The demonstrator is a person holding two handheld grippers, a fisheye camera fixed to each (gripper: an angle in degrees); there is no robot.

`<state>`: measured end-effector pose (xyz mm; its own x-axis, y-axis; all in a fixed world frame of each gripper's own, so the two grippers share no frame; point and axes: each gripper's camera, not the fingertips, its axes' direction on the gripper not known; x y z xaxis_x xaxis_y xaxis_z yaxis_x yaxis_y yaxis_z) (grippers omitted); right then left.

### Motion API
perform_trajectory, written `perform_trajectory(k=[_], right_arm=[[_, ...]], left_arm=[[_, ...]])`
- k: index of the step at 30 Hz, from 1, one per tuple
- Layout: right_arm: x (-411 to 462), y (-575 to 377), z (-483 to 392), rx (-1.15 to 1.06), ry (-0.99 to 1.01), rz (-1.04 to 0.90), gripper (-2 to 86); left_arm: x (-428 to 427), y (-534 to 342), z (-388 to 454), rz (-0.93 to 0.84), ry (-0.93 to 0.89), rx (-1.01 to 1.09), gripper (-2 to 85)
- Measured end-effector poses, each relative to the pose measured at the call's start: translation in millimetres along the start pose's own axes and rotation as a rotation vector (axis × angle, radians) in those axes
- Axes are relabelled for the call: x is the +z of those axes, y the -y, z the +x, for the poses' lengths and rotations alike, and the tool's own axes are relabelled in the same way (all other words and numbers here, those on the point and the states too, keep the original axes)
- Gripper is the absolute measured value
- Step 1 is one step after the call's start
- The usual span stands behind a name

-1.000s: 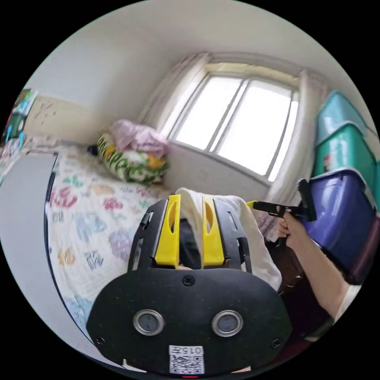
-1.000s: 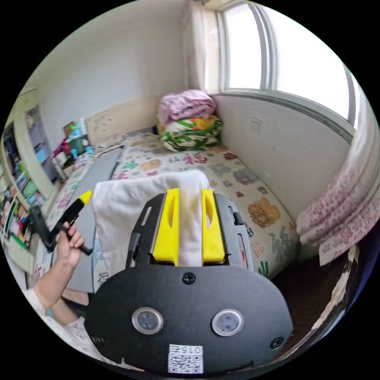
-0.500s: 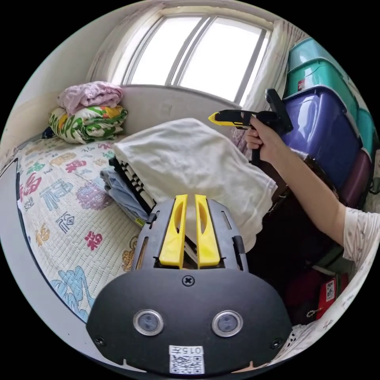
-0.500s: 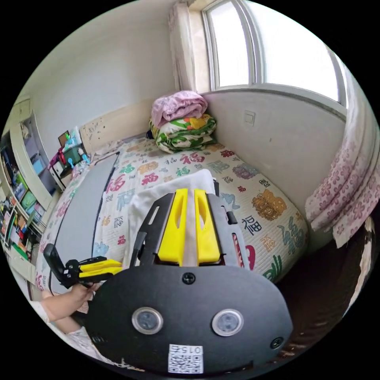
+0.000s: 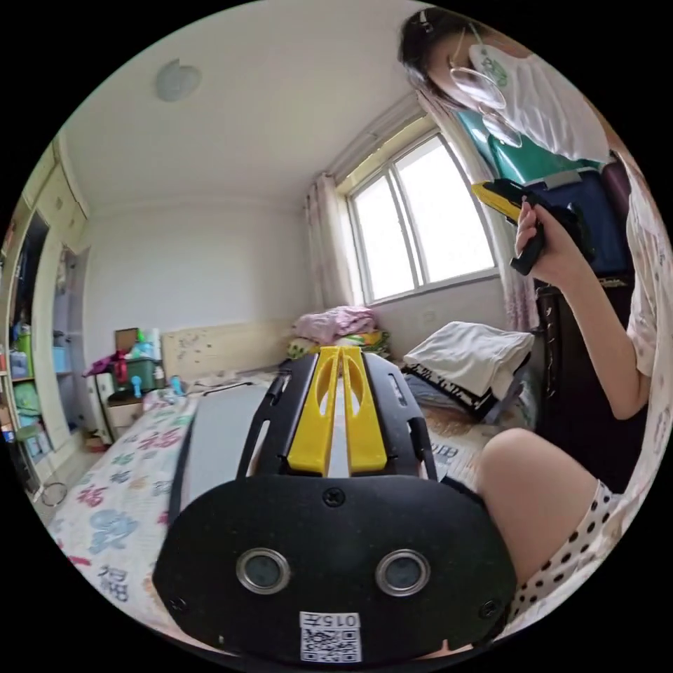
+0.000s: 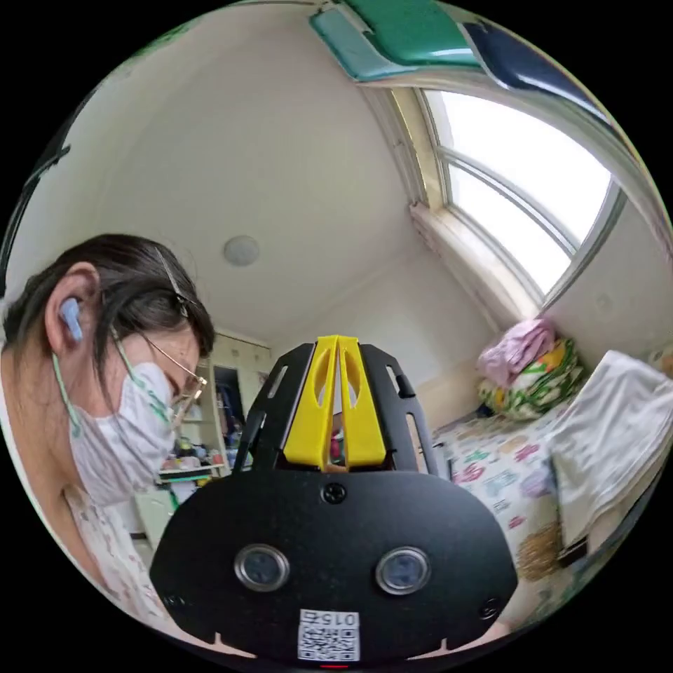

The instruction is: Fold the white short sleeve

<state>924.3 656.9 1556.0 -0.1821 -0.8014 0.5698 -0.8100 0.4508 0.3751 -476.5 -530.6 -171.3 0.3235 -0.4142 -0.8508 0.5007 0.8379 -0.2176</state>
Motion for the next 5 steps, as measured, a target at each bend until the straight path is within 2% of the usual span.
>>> perform_trajectory(k=[2,5], right_arm=[[1.7,-9.6,-7.2,0.16,0.17,-0.061,-0.6],[0.7,-22.1,-25.8,0.271,0.33,-0.072,-0.6]], left_arm=[[-43.4,-10.2,-9.9,-0.021,0.075,-0.005,0.5],[-104.8,-27.9,-28.5,-0.125,0.25,-0.025,1.6]])
